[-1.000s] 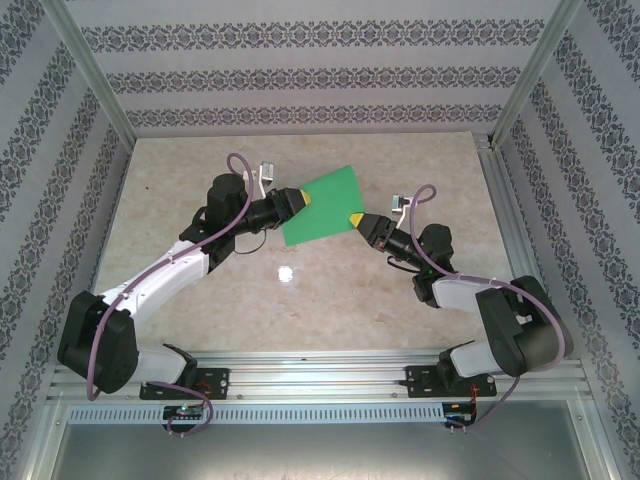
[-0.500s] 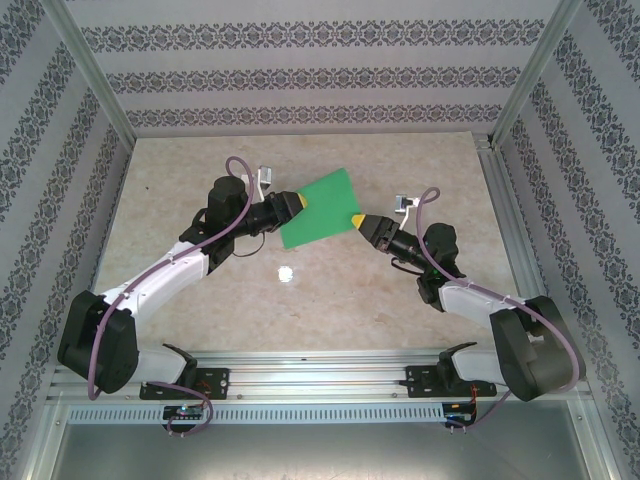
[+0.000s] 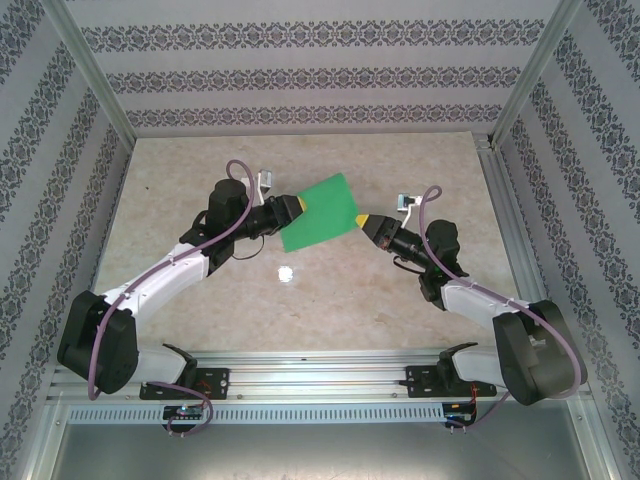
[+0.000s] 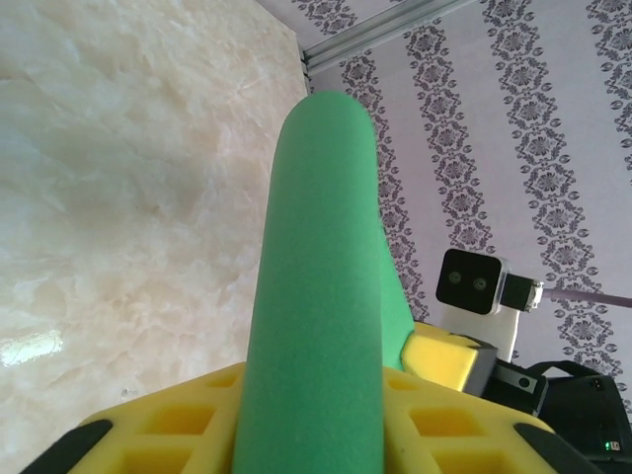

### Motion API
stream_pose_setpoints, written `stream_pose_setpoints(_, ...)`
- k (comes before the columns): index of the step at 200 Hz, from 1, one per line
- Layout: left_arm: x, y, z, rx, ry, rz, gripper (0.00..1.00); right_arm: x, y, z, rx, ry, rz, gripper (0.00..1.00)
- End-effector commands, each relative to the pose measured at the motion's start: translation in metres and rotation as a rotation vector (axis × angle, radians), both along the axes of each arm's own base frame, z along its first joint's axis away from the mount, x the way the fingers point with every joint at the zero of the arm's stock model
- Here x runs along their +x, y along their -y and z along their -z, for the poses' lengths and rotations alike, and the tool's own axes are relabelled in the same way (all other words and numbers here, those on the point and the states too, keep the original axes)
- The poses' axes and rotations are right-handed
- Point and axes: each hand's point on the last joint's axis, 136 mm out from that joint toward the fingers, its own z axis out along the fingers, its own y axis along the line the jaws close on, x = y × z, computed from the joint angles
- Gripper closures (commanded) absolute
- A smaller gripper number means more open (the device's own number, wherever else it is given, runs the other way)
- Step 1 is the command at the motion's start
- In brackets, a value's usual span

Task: Fold a paper plane with a square sheet of paper (fold left side to right side)
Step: Pick up the square sheet of paper from the center of the table.

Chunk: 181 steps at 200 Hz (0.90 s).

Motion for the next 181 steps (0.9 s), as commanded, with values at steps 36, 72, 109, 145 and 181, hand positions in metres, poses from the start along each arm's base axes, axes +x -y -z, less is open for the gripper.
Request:
stream_pose_setpoints(36,-0.006,-0.049,-0.034,0.194,0.184,-0.049,0.27,-0.003,0.008,-0.012,-0.283,0.041,0.013,1.0)
stream_pose_setpoints(72,-0.015,-0.108,-0.05,0.562,0.331,-0.142,0.1,-0.005,0.017,-0.04,-0.351,0.023,0.018,1.0)
stream_pose_setpoints(109,-0.023,-0.099,-0.073,0.617,0.484,-0.027,0.08,-0.001,0.016,-0.071,-0.317,-0.066,0.041,1.0)
stream_pose_setpoints(145,-0.021,-0.066,-0.088,0.593,0.593,0.152,0.08,0.012,0.035,-0.07,-0.382,-0.302,0.121,1.0)
stream_pose_setpoints(181,-0.04,-0.017,-0.075,0.595,0.628,0.289,0.08,0.019,0.044,-0.081,-0.334,-0.477,0.2,1.0)
